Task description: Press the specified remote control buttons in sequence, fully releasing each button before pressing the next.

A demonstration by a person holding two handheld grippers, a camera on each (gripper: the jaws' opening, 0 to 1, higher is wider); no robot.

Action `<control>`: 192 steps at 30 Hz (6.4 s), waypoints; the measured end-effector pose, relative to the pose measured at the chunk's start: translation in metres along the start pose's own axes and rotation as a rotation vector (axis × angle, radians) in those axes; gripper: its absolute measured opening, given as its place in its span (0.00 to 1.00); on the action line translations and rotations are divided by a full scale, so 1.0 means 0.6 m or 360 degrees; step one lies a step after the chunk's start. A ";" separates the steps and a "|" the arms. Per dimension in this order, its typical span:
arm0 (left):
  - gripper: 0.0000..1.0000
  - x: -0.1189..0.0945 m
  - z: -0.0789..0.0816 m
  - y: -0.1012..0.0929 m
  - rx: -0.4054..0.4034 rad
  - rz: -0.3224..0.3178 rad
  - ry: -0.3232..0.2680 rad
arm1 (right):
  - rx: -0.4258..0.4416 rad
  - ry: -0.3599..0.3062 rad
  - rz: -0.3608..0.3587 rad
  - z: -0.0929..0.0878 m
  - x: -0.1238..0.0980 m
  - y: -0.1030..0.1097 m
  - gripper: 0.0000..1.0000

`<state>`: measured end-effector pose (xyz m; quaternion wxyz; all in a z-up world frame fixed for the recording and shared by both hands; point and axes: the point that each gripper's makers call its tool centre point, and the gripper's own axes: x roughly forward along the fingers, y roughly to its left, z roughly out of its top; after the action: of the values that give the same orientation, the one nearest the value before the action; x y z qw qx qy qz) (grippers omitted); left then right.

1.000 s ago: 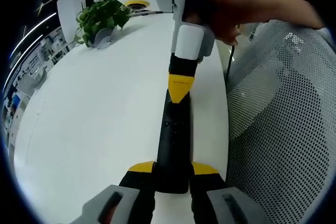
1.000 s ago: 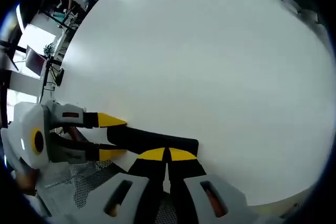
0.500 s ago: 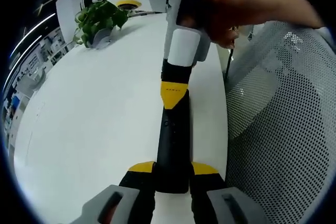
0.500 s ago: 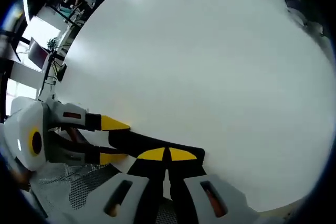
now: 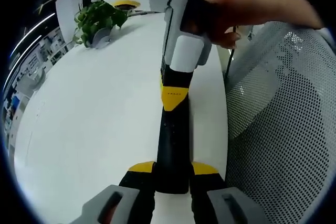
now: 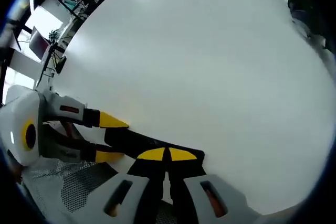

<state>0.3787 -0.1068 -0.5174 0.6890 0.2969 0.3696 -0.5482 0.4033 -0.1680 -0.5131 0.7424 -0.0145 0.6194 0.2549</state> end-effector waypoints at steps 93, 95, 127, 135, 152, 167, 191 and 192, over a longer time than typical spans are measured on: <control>0.25 0.002 0.006 0.000 -0.0028 0.0005 -0.0049 | 0.0145 0.0012 0.0124 -0.014 -0.001 0.020 0.00; 0.25 0.003 0.006 0.000 -0.0027 0.0004 -0.0048 | 0.0150 0.0020 0.0128 -0.014 -0.001 0.020 0.00; 0.25 0.003 0.007 0.001 -0.0034 -0.0002 -0.0080 | 0.0219 0.0175 0.0128 -0.044 -0.011 0.008 0.00; 0.25 0.003 0.008 0.001 -0.0034 -0.0001 -0.0084 | 0.0216 0.0157 0.0112 -0.040 -0.012 0.005 0.00; 0.25 0.004 0.009 0.001 -0.0048 0.0003 -0.0086 | 0.0092 0.0202 0.0057 -0.041 -0.004 0.009 0.00; 0.25 0.005 0.009 0.000 -0.0037 0.0002 -0.0086 | 0.0078 0.0204 0.0078 -0.043 -0.005 0.006 0.00; 0.25 0.005 0.010 0.000 -0.0030 -0.0001 -0.0097 | 0.0043 0.0101 -0.0005 -0.018 -0.009 0.003 0.00; 0.25 0.005 0.010 0.000 -0.0031 -0.0001 -0.0097 | 0.0040 0.0107 0.0001 -0.019 -0.007 0.005 0.00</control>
<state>0.3805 -0.1131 -0.5164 0.7026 0.2732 0.3537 -0.5538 0.3914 -0.1709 -0.5108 0.7213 -0.0136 0.6471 0.2466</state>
